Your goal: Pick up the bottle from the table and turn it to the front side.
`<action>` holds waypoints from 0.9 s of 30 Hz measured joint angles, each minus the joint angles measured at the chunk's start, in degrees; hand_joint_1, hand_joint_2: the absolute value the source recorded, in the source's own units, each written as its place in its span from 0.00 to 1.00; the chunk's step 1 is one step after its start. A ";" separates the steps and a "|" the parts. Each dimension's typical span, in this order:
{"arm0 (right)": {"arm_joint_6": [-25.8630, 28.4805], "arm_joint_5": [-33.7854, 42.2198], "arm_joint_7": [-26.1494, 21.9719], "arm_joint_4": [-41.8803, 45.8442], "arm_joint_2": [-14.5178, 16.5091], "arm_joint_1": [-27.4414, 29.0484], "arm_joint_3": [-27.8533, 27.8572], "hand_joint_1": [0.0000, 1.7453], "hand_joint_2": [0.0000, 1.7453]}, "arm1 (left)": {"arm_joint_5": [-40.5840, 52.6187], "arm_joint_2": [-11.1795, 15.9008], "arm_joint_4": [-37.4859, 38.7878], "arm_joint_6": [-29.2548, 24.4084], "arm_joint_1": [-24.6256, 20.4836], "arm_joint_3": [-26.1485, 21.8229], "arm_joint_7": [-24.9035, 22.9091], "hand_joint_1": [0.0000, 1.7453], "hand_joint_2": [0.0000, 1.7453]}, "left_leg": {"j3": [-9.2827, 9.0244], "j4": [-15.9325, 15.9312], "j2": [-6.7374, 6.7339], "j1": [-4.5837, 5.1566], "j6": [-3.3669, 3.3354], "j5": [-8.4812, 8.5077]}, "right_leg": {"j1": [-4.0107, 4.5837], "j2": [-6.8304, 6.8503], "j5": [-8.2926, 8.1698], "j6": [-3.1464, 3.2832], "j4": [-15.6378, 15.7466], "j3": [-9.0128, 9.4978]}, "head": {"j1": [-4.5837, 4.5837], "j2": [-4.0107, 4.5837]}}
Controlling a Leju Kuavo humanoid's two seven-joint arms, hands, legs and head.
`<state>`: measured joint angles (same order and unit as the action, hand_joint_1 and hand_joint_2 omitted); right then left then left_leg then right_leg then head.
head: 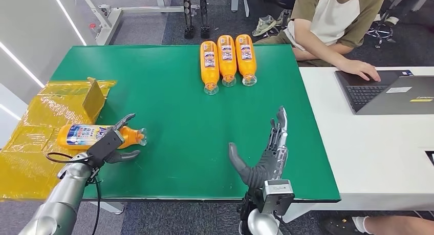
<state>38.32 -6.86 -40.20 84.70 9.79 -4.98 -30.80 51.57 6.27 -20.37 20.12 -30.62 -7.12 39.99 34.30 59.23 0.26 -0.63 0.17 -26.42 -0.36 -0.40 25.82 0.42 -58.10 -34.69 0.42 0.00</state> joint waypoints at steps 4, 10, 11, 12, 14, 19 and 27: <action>0.00 -0.59 0.00 -0.16 -0.06 0.18 -0.01 0.00 1.00 | -21.86 0.12 -11.09 -4.83 4.98 3.68 0.27 0.00 1.00 | 0.16 0.01 -0.09 0.00 0.02 -0.02 | 0.01 -0.12 -0.01 0.02 0.00 -0.22 | 0.01 0.01; 0.00 -0.20 0.01 -0.78 -0.27 0.33 -0.47 0.00 1.00 | -46.21 -1.77 -36.09 -21.23 9.72 12.55 0.38 0.00 1.00 | 0.39 0.03 0.10 0.02 0.01 -0.02 | 0.00 0.06 0.02 -0.01 0.06 -0.33 | 0.01 0.00; 0.00 -0.23 0.01 -0.89 -0.30 0.34 -0.54 0.00 1.00 | -47.64 -2.74 -39.68 -23.38 10.00 13.38 0.39 0.00 1.00 | 0.40 0.03 0.12 0.03 0.00 -0.03 | -0.01 0.08 0.02 -0.02 0.08 -0.32 | 0.02 0.00; 0.00 -0.32 0.01 -0.99 -0.32 0.37 -0.59 0.00 1.00 | -48.81 -3.95 -43.18 -25.52 10.26 14.13 0.40 0.00 1.00 | 0.41 0.03 0.13 0.04 -0.01 -0.04 | -0.02 0.09 0.02 -0.03 0.10 -0.31 | 0.02 0.00; 0.00 -0.63 0.01 -1.08 -0.34 0.50 -0.63 0.00 1.00 | -50.11 -6.53 -47.91 -28.90 10.59 14.98 0.40 0.00 1.00 | 0.40 0.04 0.12 0.06 -0.04 -0.06 | -0.03 0.09 0.02 -0.04 0.12 -0.31 | 0.01 0.00; -0.02 -2.12 0.01 -1.14 -0.33 0.99 -0.51 0.00 1.00 | -48.98 -14.00 -54.07 -40.74 12.15 17.17 0.40 0.00 1.00 | 0.39 0.06 0.12 0.06 -0.07 -0.08 | -0.03 0.09 0.01 -0.05 0.14 -0.28 | 0.00 0.00; -0.02 -2.64 0.00 -2.43 -0.33 1.09 -0.17 0.00 1.00 | -51.49 -21.02 -57.95 -40.67 18.35 21.76 0.35 0.00 1.00 | 0.38 0.05 0.01 0.03 -0.02 -0.17 | -0.02 0.00 0.03 -0.04 0.13 -0.31 | 0.01 0.00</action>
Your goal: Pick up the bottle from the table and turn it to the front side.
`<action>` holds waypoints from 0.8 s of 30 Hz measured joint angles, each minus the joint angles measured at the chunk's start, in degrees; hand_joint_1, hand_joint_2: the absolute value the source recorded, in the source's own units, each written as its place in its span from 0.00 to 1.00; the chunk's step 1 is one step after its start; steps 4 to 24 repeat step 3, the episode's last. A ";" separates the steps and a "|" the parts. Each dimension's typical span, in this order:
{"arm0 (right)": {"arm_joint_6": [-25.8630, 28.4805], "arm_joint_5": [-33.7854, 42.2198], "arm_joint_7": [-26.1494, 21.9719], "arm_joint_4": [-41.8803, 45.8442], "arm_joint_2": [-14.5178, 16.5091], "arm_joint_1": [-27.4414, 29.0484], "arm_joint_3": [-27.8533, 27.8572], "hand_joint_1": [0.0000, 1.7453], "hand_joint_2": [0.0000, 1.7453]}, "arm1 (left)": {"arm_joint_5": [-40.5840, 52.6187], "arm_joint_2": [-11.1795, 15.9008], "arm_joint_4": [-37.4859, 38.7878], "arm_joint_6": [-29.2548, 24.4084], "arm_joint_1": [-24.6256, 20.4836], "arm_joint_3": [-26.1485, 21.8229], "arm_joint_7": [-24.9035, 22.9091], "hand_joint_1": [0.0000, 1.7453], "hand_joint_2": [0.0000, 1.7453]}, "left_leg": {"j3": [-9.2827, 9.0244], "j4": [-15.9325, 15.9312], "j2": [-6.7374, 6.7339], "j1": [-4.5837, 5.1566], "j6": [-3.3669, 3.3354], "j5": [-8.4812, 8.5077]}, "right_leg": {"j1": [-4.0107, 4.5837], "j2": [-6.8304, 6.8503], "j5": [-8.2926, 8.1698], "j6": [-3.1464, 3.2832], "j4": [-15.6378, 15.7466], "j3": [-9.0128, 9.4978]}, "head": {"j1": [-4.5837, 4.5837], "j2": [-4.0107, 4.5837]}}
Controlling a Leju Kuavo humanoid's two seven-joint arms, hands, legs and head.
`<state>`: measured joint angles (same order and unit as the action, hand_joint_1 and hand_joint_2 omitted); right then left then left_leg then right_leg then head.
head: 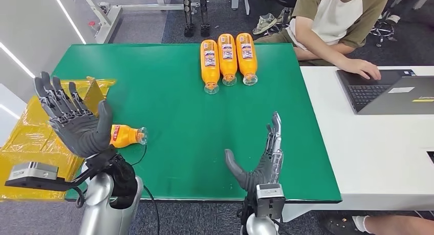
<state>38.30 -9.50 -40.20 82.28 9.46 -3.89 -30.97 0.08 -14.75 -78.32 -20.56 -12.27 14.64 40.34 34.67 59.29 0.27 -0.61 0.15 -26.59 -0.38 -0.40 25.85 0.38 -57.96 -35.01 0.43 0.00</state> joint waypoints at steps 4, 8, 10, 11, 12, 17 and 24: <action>0.01 -0.42 0.00 -0.19 0.00 0.03 0.00 0.00 1.00 | 0.17 -1.41 -0.01 1.91 1.19 0.04 -0.02 0.00 1.00 | 0.00 -0.01 -0.02 -0.01 0.00 0.00 | 0.00 -0.03 0.00 0.00 -0.01 -0.01 | 0.00 0.00; 0.01 -0.42 0.00 -0.19 0.00 0.03 0.00 0.00 1.00 | 0.17 -1.41 -0.01 1.91 1.19 0.04 -0.02 0.00 1.00 | 0.00 -0.01 -0.02 -0.01 0.00 0.00 | 0.00 -0.03 0.00 0.00 -0.01 -0.01 | 0.00 0.00; 0.01 -0.42 0.00 -0.19 0.00 0.03 0.00 0.00 1.00 | 0.17 -1.41 -0.01 1.91 1.19 0.04 -0.02 0.00 1.00 | 0.00 -0.01 -0.02 -0.01 0.00 0.00 | 0.00 -0.03 0.00 0.00 -0.01 -0.01 | 0.00 0.00; 0.01 -0.42 0.00 -0.19 0.00 0.03 0.00 0.00 1.00 | 0.17 -1.41 -0.01 1.91 1.19 0.04 -0.02 0.00 1.00 | 0.00 -0.01 -0.02 -0.01 0.00 0.00 | 0.00 -0.03 0.00 0.00 -0.01 -0.01 | 0.00 0.00; 0.01 -0.42 0.00 -0.19 0.00 0.03 0.00 0.00 1.00 | 0.17 -1.41 -0.01 1.91 1.19 0.04 -0.02 0.00 1.00 | 0.00 -0.01 -0.02 -0.01 0.00 0.00 | 0.00 -0.03 0.00 0.00 -0.01 -0.01 | 0.00 0.00; 0.01 -0.42 0.00 -0.19 0.00 0.03 0.00 0.00 1.00 | 0.17 -1.41 -0.01 1.91 1.19 0.04 -0.02 0.00 1.00 | 0.00 -0.01 -0.02 -0.01 0.00 0.00 | 0.00 -0.03 0.00 0.00 -0.01 -0.01 | 0.00 0.00; 0.01 -0.42 0.00 -0.19 0.00 0.03 0.00 0.00 1.00 | 0.17 -1.41 -0.01 1.91 1.19 0.04 -0.02 0.00 1.00 | 0.00 -0.01 -0.02 -0.01 0.00 0.00 | 0.00 -0.03 0.00 0.00 -0.01 -0.01 | 0.00 0.00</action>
